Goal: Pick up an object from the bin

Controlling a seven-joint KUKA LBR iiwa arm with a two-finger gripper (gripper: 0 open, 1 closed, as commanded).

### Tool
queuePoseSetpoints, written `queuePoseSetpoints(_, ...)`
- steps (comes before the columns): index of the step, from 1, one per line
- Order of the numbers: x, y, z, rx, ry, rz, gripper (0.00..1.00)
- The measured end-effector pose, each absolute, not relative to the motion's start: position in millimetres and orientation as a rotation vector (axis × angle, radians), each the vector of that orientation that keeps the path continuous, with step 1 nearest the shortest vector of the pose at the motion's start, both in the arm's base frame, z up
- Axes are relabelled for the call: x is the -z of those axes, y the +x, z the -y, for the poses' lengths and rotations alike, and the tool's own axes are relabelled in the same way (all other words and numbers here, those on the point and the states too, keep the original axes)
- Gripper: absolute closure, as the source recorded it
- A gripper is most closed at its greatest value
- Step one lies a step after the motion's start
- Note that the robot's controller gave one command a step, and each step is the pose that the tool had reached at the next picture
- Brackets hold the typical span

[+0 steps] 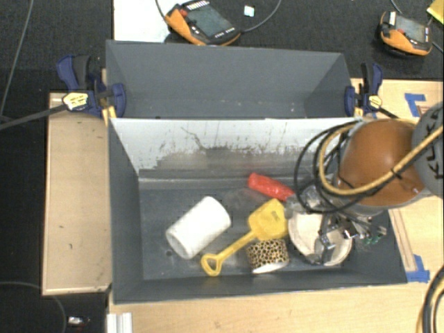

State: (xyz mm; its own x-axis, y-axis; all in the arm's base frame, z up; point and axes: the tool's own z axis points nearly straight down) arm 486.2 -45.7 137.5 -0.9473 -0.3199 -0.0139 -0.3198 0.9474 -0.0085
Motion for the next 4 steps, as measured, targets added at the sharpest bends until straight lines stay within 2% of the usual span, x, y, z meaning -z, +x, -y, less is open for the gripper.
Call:
queuePoseSetpoints(1, -72.2, 537.1, 2.7, 0.012, -0.828, -3.009, 0.0)
queuePoseSetpoints(2, -94.3, 497.9, 54.8, 0.019, -0.764, -3.025, 0.0)
queuePoseSetpoints(3, -70.7, 501.1, 15.2, 0.005, -0.817, -3.005, 0.0)
queuePoseSetpoints(4, -73.7, 491.8, 61.3, 0.018, -0.744, -3.03, 0.0)
